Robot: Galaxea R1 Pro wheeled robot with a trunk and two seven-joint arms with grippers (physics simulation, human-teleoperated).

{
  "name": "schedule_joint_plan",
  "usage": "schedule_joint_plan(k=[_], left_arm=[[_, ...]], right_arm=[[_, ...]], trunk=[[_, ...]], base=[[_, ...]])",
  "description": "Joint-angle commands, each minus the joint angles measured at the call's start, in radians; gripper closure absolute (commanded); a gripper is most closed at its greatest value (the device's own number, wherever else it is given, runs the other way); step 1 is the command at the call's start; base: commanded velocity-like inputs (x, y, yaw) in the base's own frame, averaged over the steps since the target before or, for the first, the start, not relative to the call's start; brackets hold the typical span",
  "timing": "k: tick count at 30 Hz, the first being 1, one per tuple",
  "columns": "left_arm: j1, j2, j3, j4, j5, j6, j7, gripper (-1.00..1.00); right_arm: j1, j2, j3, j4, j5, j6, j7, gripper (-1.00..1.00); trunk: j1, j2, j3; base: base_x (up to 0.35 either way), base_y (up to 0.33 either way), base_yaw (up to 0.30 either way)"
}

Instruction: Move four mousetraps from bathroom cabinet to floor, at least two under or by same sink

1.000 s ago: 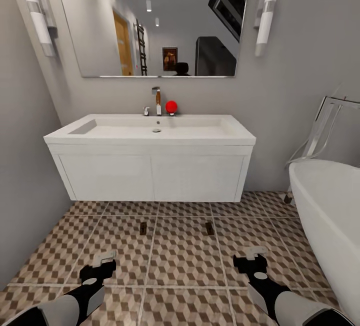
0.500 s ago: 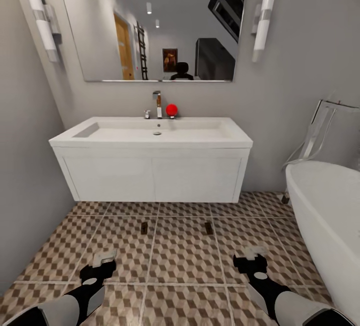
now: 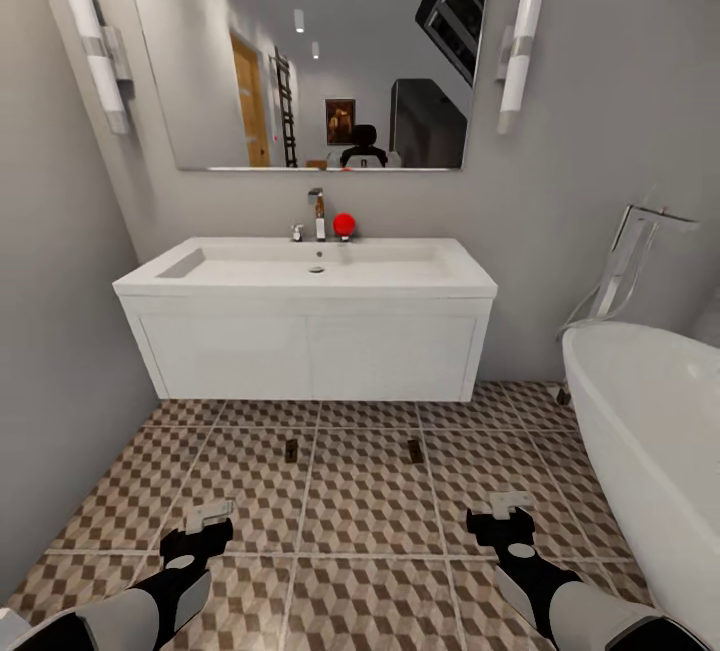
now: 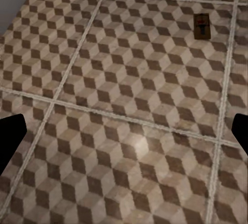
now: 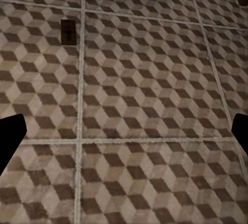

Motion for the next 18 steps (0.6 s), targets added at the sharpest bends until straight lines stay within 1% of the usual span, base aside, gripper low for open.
schedule_joint_plan(k=[1, 18], left_arm=[[0.000, 0.000, -0.008, 0.000, 0.005, -0.001, 0.004, -1.00], [0.000, -0.001, -0.009, -0.001, 0.005, 0.000, 0.004, -1.00]], right_arm=[[0.000, 0.000, 0.009, 0.000, -0.009, -0.002, -0.002, -1.00], [0.000, 0.000, 0.009, 0.000, -0.009, -0.002, -0.002, -1.00]], trunk=[[-0.004, 0.007, 0.002], [-0.069, 0.126, 0.056]], base=[[-0.012, 0.000, 0.000], [-0.002, 0.000, 0.000]])
